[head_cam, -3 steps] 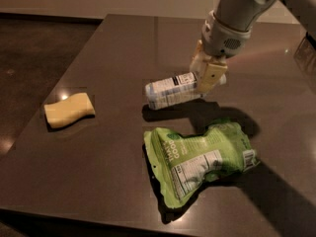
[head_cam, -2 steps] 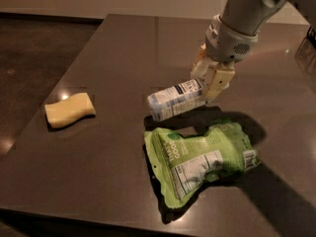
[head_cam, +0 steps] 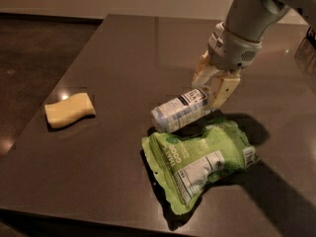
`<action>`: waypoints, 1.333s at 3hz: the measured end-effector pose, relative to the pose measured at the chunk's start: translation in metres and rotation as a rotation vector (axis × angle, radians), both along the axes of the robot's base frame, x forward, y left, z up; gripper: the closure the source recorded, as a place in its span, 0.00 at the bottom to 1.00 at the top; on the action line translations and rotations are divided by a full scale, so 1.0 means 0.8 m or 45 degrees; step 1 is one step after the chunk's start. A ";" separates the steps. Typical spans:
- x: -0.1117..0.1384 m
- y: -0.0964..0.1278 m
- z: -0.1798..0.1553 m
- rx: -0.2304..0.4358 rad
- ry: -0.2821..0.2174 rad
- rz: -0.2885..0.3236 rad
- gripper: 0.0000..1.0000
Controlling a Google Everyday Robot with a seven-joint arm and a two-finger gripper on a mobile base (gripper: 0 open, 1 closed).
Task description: Move blue plastic bottle near green rice chip bag
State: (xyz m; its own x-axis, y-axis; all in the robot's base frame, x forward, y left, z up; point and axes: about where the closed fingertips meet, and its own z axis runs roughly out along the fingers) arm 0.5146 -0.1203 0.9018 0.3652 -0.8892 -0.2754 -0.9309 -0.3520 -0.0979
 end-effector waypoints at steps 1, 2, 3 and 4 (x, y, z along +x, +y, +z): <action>0.006 0.004 0.000 0.011 -0.023 0.002 0.35; 0.011 0.008 0.000 0.021 -0.044 -0.003 0.12; 0.015 0.010 0.000 0.028 -0.059 -0.005 0.00; 0.015 0.011 0.000 0.028 -0.059 -0.005 0.00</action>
Offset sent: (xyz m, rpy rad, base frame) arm 0.0038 0.0026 -0.0002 0.0072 -0.0154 0.0024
